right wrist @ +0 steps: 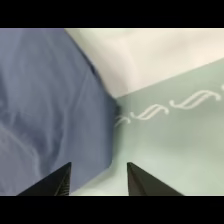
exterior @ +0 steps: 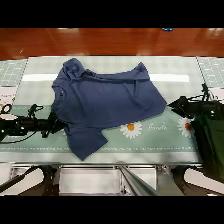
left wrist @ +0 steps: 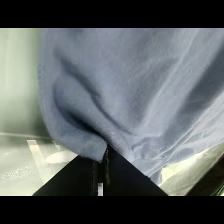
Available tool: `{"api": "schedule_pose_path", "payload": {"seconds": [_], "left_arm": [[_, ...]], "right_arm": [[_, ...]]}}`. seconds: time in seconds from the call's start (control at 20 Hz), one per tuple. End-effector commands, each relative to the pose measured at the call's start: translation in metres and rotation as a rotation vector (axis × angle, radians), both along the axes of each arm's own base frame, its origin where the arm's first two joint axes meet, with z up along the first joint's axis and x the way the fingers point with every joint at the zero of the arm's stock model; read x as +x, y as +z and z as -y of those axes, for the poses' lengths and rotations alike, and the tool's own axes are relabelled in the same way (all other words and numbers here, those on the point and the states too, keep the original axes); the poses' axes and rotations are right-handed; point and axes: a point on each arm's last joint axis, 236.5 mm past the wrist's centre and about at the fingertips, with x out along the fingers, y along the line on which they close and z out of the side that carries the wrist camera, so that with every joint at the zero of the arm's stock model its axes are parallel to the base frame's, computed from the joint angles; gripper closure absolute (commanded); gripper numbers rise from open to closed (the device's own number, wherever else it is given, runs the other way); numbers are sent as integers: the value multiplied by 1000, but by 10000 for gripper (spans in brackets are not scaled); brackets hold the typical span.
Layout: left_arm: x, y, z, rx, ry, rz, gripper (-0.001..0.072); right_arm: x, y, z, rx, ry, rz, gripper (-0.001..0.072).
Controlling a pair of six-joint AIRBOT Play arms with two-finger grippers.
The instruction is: Fold the shirts.
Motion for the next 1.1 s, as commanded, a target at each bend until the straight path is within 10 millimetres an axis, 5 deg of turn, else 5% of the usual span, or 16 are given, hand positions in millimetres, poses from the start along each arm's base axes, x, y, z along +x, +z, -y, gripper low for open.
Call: {"api": "schedule_pose_path", "payload": {"seconds": [0.0, 0.25, 0.35, 0.5, 0.6, 0.7, 0.8, 0.95, 1.05], "left_arm": [[4, 0, -1, 9, 0, 11, 687], [11, 4, -4, 17, -1, 31, 687], [25, 19, -7, 16, -16, 69, 687], [68, 74, -13, 12, -54, 210, 687], [109, 134, -27, 64, -49, 376, 687], [149, 214, -41, 99, -11, 571, 687], [175, 309, -51, 139, 22, 775, 687], [179, 446, -55, 258, 27, 1079, 688], [159, 526, -48, 330, 18, 1261, 688]], "right_arm": [[12, -25, -12, 30, 26, -61, 305], [48, -37, -56, 89, 100, -69, 327], [60, -28, -72, 95, 162, -43, 680], [86, 25, -85, 92, 265, 66, 683], [108, 83, -78, 39, 289, 169, 683], [129, 160, -64, -75, 296, 315, 683], [128, 260, -69, -165, 343, 510, 683], [103, 397, -59, -442, 295, 802, 683], [68, 464, -44, -583, 234, 916, 683]]}}
